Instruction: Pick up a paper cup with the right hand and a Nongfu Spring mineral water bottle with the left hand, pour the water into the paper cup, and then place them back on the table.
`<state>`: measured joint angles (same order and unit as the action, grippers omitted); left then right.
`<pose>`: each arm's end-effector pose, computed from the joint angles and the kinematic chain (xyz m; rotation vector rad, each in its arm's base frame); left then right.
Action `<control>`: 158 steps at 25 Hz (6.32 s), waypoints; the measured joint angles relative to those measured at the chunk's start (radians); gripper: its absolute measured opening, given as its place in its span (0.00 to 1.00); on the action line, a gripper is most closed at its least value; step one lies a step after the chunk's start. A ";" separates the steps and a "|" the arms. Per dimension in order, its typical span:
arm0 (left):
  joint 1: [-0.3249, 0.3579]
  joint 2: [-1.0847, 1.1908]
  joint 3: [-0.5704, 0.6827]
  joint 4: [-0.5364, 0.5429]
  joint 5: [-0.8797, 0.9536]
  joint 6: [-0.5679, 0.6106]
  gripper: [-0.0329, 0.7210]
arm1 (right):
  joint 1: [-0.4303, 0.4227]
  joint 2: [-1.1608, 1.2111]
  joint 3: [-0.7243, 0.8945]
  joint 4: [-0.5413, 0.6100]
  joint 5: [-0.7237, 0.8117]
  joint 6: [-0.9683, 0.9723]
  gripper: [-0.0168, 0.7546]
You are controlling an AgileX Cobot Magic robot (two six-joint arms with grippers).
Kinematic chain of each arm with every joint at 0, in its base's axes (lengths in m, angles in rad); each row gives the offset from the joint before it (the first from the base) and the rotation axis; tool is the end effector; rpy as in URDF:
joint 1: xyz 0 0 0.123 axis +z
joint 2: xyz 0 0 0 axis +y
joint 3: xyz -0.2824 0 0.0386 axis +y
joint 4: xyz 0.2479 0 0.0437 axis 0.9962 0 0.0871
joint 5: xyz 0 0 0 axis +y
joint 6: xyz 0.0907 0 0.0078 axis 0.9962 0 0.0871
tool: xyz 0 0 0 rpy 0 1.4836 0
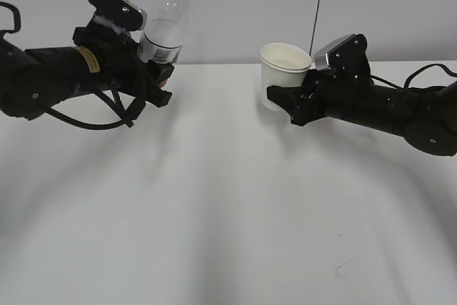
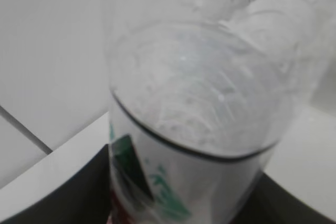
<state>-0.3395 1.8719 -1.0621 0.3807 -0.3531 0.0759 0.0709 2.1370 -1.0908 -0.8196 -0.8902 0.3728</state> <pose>0.3795 -0.1464 0.1972 0.8181 1.7820 -0.0637 0.4138 0.0812 0.1287 -0.6710 1.6753 0.4446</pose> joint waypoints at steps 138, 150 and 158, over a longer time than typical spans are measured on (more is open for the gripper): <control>0.310 -0.082 -0.065 -0.229 0.851 -0.058 0.76 | -0.147 -0.256 -0.050 0.829 1.257 -0.373 0.79; 0.310 -0.082 -0.202 -0.230 1.216 -0.058 0.76 | -0.147 -0.256 -0.326 0.839 1.755 -0.494 0.79; 0.310 -0.083 -0.212 -0.226 1.333 -0.056 0.76 | -0.147 -0.256 -0.362 0.877 1.861 -0.544 0.79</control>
<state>-0.0297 1.7886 -1.2746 0.1543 0.9794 0.0203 -0.0765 1.8813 -1.4532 0.0570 0.9704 -0.1710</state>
